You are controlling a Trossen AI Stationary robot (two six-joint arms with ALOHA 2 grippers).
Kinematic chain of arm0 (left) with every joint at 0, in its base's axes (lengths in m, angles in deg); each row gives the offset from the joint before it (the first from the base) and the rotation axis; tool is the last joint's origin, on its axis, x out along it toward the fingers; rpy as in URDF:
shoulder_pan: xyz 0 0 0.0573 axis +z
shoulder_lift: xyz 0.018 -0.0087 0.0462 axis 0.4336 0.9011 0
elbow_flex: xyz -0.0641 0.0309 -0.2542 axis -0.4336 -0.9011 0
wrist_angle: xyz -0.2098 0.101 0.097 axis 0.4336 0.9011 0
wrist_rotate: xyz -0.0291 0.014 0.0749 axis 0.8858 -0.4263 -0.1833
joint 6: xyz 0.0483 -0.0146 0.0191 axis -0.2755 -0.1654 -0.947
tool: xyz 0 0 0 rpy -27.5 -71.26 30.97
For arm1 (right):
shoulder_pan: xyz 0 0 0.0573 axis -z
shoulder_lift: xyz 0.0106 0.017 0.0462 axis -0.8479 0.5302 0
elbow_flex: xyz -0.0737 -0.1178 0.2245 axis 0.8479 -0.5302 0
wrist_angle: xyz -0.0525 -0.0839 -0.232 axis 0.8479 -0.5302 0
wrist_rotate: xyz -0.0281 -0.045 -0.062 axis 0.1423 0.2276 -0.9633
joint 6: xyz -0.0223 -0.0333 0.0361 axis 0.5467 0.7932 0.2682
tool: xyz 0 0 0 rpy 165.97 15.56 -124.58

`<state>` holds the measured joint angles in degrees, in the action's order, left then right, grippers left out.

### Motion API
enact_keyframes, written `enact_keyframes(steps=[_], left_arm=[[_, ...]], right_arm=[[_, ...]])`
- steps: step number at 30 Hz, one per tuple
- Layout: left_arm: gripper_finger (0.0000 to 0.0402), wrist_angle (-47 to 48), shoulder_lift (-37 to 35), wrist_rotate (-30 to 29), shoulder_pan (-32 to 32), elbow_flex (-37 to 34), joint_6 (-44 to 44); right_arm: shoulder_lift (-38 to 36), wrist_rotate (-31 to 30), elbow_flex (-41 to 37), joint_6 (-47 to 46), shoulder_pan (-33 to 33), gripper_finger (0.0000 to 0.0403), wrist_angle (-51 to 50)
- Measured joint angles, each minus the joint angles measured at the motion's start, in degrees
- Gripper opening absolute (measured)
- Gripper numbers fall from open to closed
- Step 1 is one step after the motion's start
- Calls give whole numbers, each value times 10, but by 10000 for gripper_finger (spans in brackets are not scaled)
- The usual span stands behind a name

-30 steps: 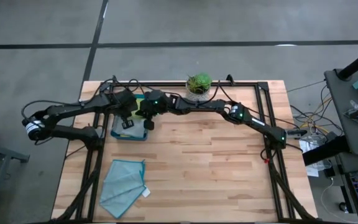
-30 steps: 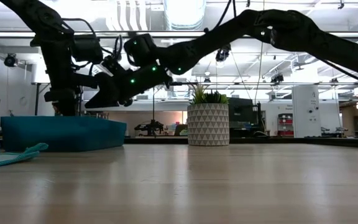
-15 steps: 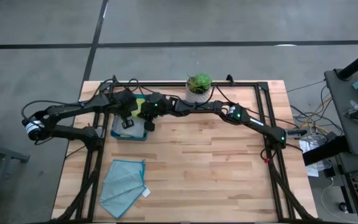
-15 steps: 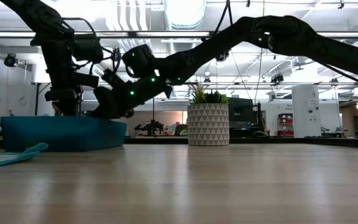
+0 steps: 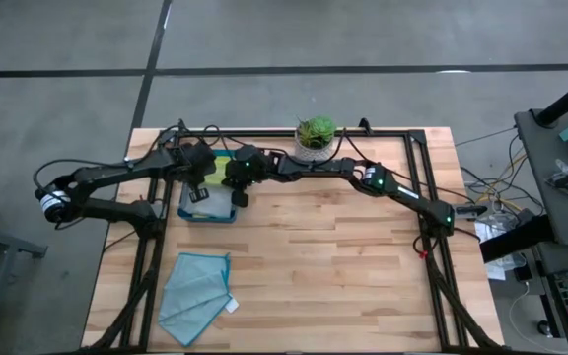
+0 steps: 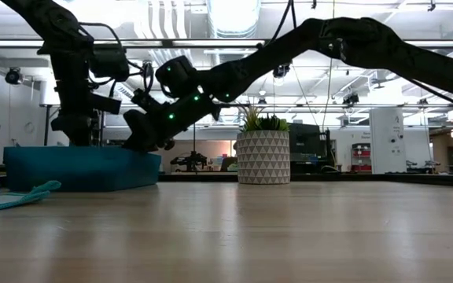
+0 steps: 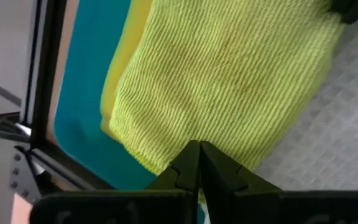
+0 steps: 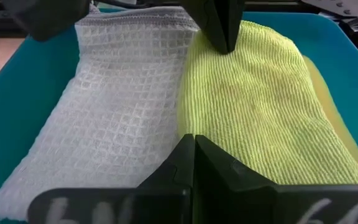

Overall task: Fold microfiber towels
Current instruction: Put the folded green towel into the blue bin, then fold the blue towel

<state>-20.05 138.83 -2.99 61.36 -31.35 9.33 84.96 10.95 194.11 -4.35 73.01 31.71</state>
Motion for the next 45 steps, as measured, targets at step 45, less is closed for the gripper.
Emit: enact_keyframes(steps=[45], left_arm=[[0,25,6,125,-440,142,507]], right_arm=[[-510,-46,-614,-6,-96,8,77]])
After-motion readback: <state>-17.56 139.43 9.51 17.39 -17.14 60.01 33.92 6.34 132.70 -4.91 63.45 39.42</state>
